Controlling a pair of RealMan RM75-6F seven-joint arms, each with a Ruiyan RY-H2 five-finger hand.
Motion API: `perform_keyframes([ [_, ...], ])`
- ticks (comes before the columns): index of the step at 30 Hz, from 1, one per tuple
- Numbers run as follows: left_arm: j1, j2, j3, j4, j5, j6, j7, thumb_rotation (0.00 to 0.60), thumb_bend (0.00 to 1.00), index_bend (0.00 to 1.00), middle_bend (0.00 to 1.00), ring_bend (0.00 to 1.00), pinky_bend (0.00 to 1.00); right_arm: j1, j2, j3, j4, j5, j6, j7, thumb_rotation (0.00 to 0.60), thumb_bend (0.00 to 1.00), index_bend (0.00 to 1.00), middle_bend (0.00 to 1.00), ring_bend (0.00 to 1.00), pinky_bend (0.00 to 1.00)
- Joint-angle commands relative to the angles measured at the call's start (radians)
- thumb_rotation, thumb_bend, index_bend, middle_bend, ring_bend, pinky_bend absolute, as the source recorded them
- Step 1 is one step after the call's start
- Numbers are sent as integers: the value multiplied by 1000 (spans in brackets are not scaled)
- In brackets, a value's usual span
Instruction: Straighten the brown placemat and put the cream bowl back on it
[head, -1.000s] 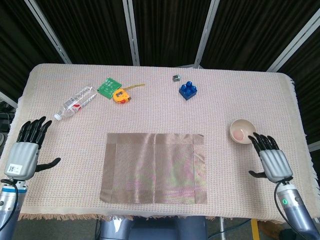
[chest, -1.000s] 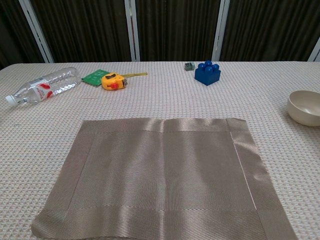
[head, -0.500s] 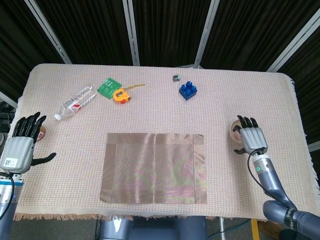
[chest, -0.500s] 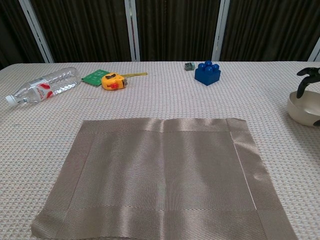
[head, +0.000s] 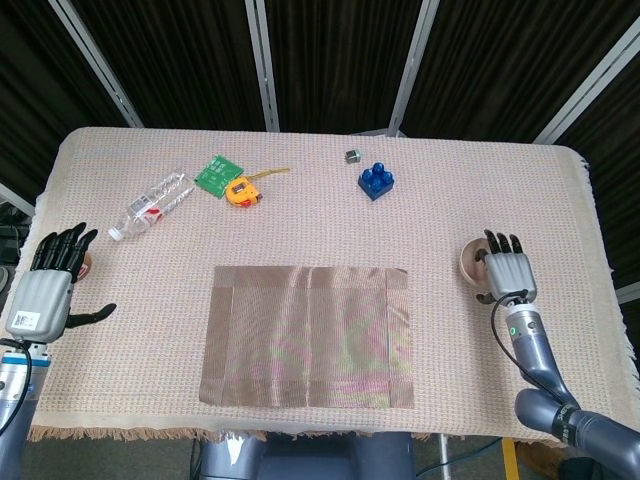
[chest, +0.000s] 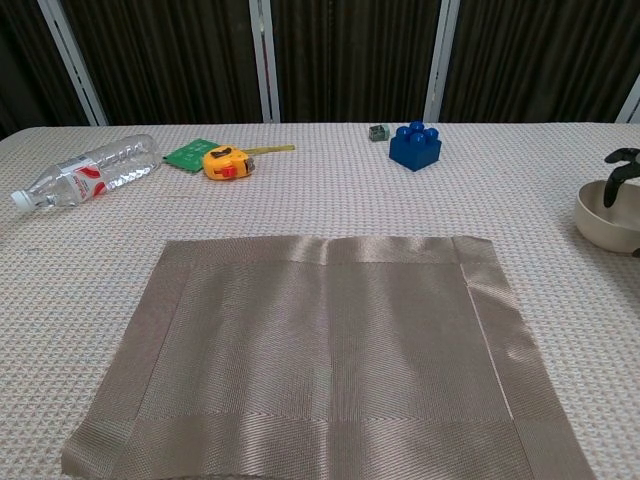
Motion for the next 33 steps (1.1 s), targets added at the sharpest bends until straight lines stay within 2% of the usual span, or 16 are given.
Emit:
perform_keyframes([
  [1, 2, 0, 0, -1, 1, -2, -1, 600, 0, 0, 0, 0, 0, 2, -10, -2, 27, 12, -13, 8, 600, 119, 375, 0, 0, 0],
  [5, 5, -1, -4, 0, 2, -3, -2, 600, 0, 0, 0, 0, 0, 4, -31, -10, 75, 4, -24, 32, 600, 234, 479, 0, 0, 0],
  [7, 7, -2, -5, 1, 3, -3, -3, 600, 0, 0, 0, 0, 0, 2, -46, -12, 99, -13, -19, 57, 600, 327, 533, 0, 0, 0],
  [9, 8, -4, -6, 3, 4, -5, -3, 600, 0, 0, 0, 0, 0, -2, -65, -15, 131, -40, -7, 93, 600, 370, 573, 0, 0, 0],
  [13, 9, -7, -9, 6, 5, -8, 0, 600, 0, 0, 0, 0, 0, -7, -83, -26, 167, -93, 10, 151, 600, 391, 647, 0, 0, 0],
  [18, 11, -7, -11, 5, 8, -10, -4, 600, 0, 0, 0, 0, 0, -18, -84, -36, 169, -163, 57, 217, 600, 396, 668, 0, 0, 0],
  [24, 15, -1, -10, -2, 21, -11, -18, 600, 0, 0, 0, 0, 0, -35, -36, -56, 82, -283, 160, 271, 600, 396, 668, 0, 0, 0],
  [29, 16, 13, -13, -12, 29, -18, -36, 600, 0, 0, 0, 0, 0, -39, 36, -82, -89, -400, 239, 270, 600, 396, 668, 0, 0, 0],
  [33, 20, 18, -9, -13, 39, -20, -47, 600, 0, 0, 0, 0, 0, -25, 83, -113, -221, -497, 254, 263, 600, 396, 668, 0, 0, 0],
])
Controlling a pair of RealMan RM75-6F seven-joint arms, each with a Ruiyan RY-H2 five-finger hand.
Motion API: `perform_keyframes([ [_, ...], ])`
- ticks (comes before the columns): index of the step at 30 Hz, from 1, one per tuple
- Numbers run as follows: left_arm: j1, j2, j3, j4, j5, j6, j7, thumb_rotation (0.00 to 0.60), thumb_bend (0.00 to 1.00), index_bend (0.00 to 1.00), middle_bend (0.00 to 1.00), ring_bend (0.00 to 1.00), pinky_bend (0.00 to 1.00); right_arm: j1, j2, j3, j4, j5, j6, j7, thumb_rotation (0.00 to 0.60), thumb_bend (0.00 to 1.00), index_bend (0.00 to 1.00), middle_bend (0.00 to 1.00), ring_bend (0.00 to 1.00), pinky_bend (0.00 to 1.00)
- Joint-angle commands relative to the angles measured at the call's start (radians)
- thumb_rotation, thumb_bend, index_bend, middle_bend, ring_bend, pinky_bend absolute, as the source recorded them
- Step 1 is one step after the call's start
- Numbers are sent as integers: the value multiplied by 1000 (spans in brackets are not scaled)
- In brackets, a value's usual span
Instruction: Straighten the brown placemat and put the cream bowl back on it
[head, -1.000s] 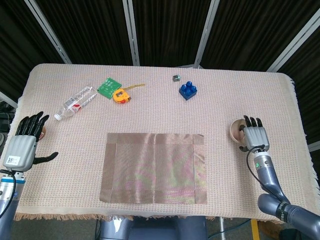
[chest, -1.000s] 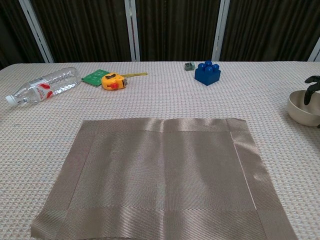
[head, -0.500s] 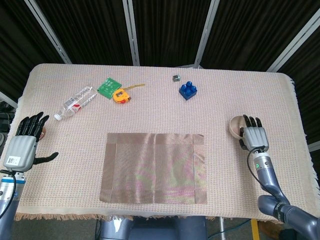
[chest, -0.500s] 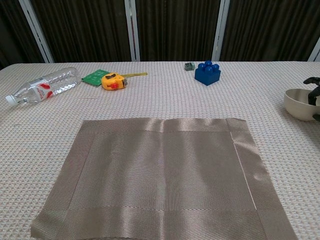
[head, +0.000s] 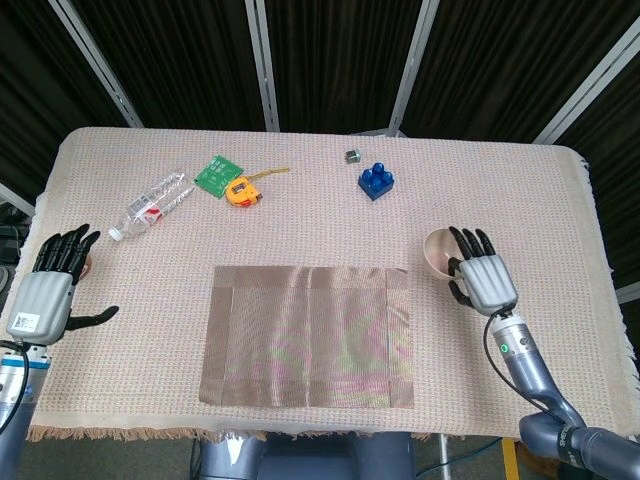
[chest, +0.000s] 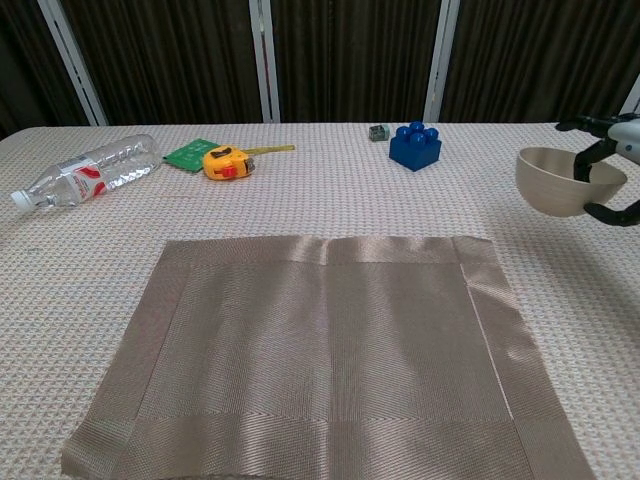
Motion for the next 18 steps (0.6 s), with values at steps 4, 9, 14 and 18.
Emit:
perform_keyframes([
  [4, 3, 3, 1, 2, 7, -4, -8, 600, 0, 0, 0, 0, 0, 56, 72, -73, -191, -203, -11, -26, 600, 396, 668, 0, 0, 0],
  [9, 5, 6, -4, 2, 4, -4, -13, 600, 0, 0, 0, 0, 0, 134, 30, -80, -239, -263, -101, -67, 600, 396, 668, 0, 0, 0],
  [14, 4, 6, -9, 11, -8, -14, -14, 600, 0, 0, 0, 0, 0, 180, -49, -67, -249, -244, -174, -123, 600, 396, 668, 0, 0, 0],
  [18, 3, 6, -12, 18, -18, -22, -19, 600, 0, 0, 0, 0, 0, 199, -110, -65, -228, -230, -203, -164, 600, 395, 669, 0, 0, 0],
])
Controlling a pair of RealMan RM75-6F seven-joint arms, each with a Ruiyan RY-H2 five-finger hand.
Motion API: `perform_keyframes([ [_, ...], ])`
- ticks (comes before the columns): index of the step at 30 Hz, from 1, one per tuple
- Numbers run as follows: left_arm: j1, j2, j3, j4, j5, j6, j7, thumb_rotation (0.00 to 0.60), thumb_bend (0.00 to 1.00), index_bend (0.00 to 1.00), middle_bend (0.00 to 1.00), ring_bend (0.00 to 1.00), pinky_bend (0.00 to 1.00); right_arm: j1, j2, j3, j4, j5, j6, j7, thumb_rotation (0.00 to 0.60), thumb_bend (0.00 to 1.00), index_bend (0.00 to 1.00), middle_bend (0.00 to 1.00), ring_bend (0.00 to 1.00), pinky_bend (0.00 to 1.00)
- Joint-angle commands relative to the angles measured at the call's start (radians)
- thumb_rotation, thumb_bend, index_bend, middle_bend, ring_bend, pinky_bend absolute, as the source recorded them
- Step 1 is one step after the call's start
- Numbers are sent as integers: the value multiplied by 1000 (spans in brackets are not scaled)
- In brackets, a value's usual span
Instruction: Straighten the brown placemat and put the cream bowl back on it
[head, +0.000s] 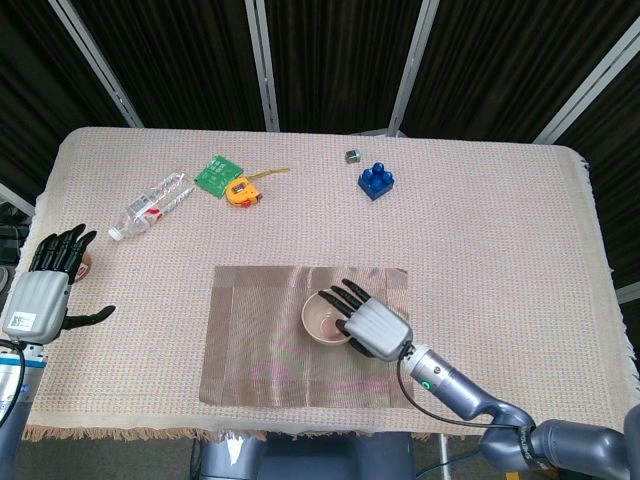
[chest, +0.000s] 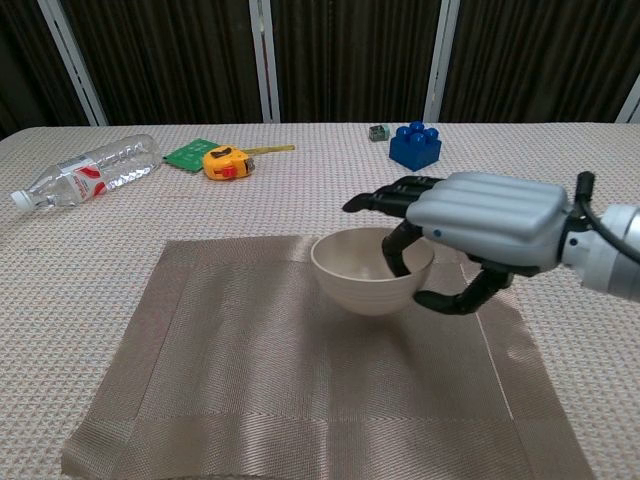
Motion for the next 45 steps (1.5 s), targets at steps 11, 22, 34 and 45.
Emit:
perform_keyframes([
  [11, 0, 5, -7, 9, -5, -11, -18, 600, 0, 0, 0, 0, 0, 28, -124, 4, 64, 31, -26, -74, 600, 343, 479, 0, 0, 0],
  [22, -2, 8, -11, 3, -5, -19, -26, 600, 0, 0, 0, 0, 0, -23, -13, -30, -8, 7, 59, -50, 600, 0, 0, 0, 0, 0],
  [34, 0, -7, -7, 7, 15, -7, -4, 600, 0, 0, 0, 0, 0, -139, 339, 92, -60, 169, 264, 35, 600, 0, 0, 0, 0, 0],
  [45, 7, -19, 4, -1, 43, 4, 0, 600, 0, 0, 0, 0, 0, -216, 346, 150, 237, 259, 332, 276, 600, 0, 0, 0, 0, 0],
])
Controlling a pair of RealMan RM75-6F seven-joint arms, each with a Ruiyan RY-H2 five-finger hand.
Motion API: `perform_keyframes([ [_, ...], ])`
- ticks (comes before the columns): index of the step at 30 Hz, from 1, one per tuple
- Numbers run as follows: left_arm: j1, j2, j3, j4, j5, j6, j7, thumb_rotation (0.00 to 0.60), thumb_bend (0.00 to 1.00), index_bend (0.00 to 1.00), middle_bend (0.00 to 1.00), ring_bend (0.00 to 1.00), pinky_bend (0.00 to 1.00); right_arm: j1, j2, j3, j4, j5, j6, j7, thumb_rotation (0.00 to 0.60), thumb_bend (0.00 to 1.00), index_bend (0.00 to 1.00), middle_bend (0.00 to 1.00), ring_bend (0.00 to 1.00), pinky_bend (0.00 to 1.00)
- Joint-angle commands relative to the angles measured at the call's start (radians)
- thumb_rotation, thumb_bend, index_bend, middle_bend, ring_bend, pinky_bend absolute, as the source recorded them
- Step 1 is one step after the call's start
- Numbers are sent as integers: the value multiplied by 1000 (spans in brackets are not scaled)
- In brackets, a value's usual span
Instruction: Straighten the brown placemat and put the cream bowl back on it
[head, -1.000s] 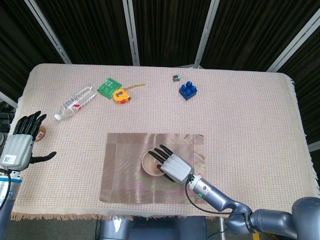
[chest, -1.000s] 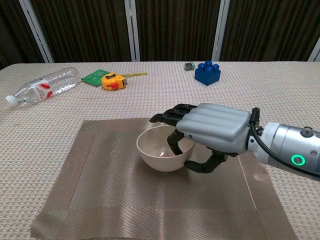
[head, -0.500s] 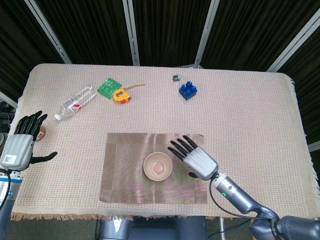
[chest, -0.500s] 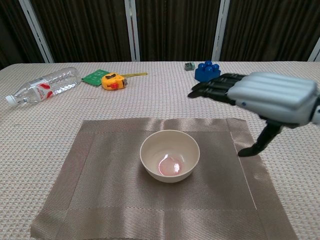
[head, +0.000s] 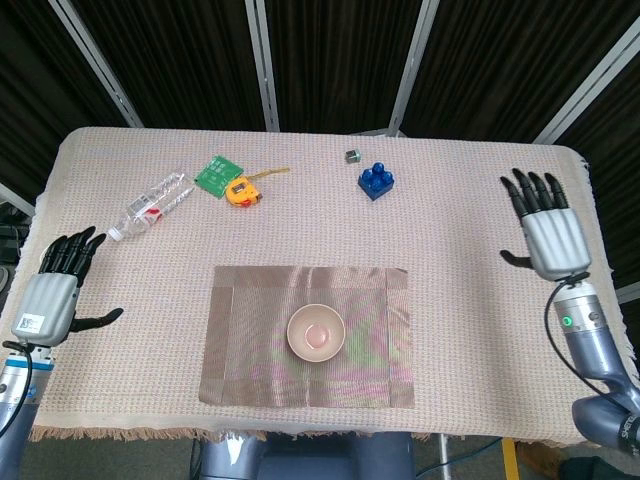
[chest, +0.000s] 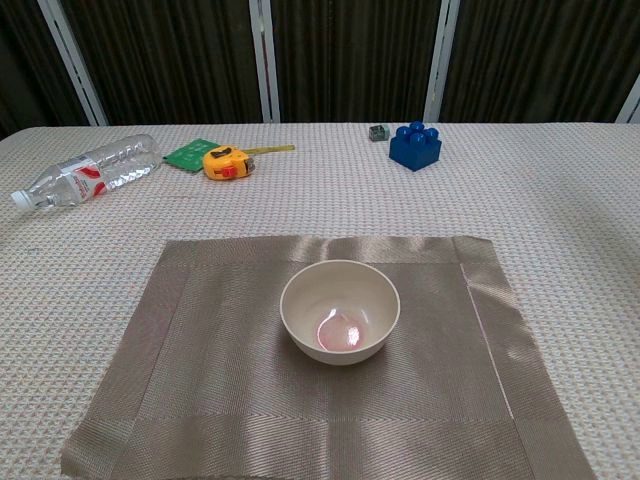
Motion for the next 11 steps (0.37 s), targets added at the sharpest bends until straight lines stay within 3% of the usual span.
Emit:
perform_keyframes([
  [1, 3, 1, 1, 2, 4, 5, -4, 600, 0, 0, 0, 0, 0, -55, -2, -12, 59, -47, 74, 68, 600, 0, 0, 0, 0, 0],
  [11, 37, -1, 18, 24, 47, 57, -44, 600, 0, 0, 0, 0, 0, -232, 74, -117, -127, -141, 258, 46, 600, 0, 0, 0, 0, 0],
])
